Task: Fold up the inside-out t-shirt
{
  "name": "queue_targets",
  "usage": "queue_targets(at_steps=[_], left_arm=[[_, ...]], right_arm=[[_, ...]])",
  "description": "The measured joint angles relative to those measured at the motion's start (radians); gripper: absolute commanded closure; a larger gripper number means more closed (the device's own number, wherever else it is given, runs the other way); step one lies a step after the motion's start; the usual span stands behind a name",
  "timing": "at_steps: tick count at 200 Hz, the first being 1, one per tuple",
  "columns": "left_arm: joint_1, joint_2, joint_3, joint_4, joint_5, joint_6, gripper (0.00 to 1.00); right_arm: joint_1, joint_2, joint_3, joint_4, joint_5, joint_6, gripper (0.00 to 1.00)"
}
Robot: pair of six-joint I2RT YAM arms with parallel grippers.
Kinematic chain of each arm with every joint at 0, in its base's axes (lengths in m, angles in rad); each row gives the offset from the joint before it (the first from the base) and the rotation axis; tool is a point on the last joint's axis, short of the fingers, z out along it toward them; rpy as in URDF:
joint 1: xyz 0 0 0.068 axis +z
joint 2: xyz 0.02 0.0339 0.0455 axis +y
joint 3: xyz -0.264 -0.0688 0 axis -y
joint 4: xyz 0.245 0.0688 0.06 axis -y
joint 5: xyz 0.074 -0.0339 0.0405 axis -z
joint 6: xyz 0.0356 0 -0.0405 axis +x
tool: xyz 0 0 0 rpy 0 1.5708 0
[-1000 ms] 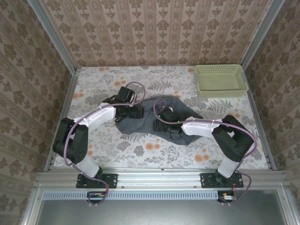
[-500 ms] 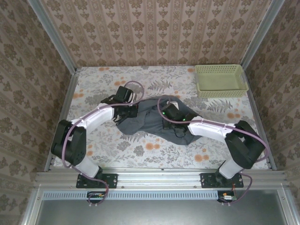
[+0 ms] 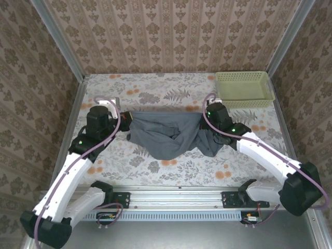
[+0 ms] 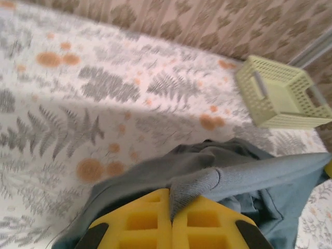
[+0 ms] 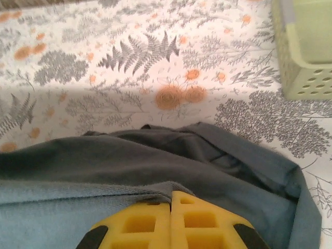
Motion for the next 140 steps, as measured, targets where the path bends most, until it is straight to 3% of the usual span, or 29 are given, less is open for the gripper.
queue_targets(at_steps=[17, 41, 63, 87, 115, 140], left_arm=[[0.037, 0.125, -0.023, 0.005, 0.029, -0.011, 1.0], [0.049, 0.308, -0.03, -0.023, 0.043, -0.014, 1.0], [0.049, 0.368, -0.032, -0.039, 0.05, -0.014, 1.0], [0.049, 0.352, -0.033, -0.037, 0.049, -0.014, 1.0], [0.054, 0.334, -0.034, -0.033, 0.047, -0.014, 1.0], [0.061, 0.328, -0.043, -0.026, 0.043, -0.014, 1.0]], right_arm=[[-0.008, 0.107, 0.015, -0.004, -0.013, -0.01, 0.6], [-0.006, 0.253, 0.056, -0.056, -0.001, -0.029, 0.44], [0.054, 0.257, 0.072, -0.094, 0.059, -0.067, 0.44], [0.216, 0.2, 0.105, -0.084, 0.09, -0.119, 0.47], [0.334, 0.146, 0.12, -0.039, 0.009, -0.158, 0.53], [0.361, 0.26, 0.185, -0.018, -0.109, -0.155, 0.59]])
